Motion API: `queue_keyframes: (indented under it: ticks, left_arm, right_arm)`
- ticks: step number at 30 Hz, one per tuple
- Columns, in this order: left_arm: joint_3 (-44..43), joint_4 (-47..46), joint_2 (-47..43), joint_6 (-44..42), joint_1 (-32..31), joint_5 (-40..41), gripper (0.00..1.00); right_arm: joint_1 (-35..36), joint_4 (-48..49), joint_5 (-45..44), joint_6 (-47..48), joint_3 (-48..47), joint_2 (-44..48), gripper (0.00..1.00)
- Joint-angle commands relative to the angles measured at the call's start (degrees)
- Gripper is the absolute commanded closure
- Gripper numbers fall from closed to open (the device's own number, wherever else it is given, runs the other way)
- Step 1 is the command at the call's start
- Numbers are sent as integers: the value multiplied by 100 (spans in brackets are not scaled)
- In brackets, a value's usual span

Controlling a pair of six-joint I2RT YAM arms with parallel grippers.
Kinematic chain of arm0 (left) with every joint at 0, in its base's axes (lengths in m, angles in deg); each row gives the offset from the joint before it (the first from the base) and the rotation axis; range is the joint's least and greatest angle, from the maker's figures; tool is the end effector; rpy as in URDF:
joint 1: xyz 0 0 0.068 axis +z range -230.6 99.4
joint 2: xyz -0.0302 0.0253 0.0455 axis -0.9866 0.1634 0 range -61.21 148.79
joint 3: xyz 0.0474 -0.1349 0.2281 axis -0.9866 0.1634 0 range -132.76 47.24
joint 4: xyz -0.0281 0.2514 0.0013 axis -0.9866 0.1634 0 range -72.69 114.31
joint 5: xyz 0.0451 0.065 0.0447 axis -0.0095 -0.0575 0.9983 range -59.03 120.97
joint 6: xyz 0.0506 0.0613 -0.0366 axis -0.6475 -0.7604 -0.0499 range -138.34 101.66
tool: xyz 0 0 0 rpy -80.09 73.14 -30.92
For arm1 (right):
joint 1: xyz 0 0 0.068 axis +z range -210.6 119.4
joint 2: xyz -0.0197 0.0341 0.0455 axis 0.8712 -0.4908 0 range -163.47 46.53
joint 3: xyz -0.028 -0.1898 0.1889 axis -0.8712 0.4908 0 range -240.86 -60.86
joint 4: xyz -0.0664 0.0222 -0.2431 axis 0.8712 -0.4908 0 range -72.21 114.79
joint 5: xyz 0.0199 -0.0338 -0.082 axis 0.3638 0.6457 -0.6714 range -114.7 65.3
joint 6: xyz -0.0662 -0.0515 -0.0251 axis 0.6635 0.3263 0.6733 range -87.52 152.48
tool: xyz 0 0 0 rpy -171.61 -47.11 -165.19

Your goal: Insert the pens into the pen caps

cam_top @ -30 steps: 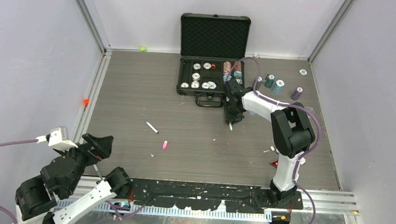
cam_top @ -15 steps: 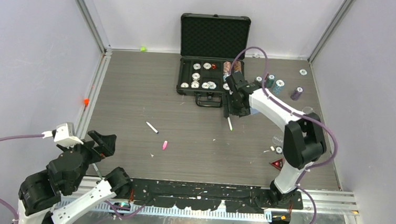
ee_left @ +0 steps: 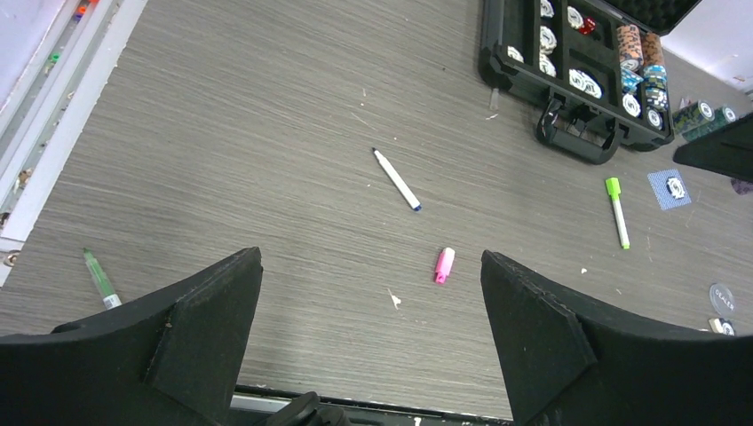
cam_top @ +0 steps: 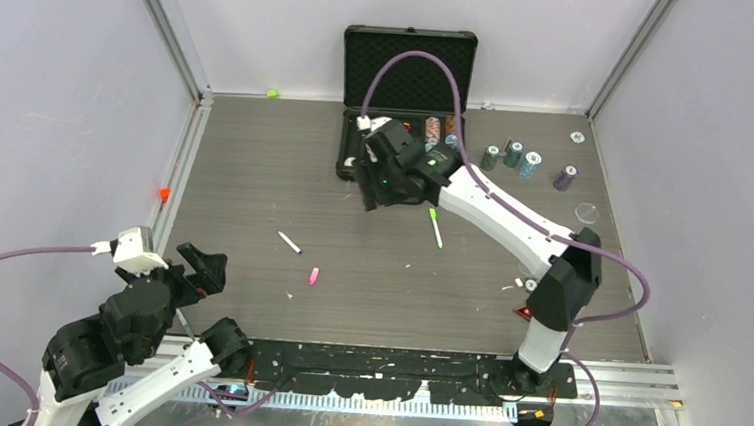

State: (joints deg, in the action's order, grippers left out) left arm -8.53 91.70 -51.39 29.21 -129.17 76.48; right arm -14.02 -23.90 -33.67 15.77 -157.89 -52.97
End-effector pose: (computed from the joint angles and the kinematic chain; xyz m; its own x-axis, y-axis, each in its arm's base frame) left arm 0.0397 0.0387 0.3080 -0.2941 -0.4482 -0.8442 -0.1581 0.8939 -0.4195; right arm 0.2809 0.2791 0.3027 -0.6997 -0.3262 -0.6357 -0.4689 0.8809 0.0640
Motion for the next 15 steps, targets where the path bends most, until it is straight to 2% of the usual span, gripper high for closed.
queue_keyframes:
  ticks: [1,15]
  left_arm:
    - [23,-209,65,-18,2,115,5]
    - [53,-204,-445,-17,-3,186,6]
  right_arm:
    - [287,-216,-141,-60,-822,-622,33]
    - [1100,-94,125,-182,-2248,-2276,34]
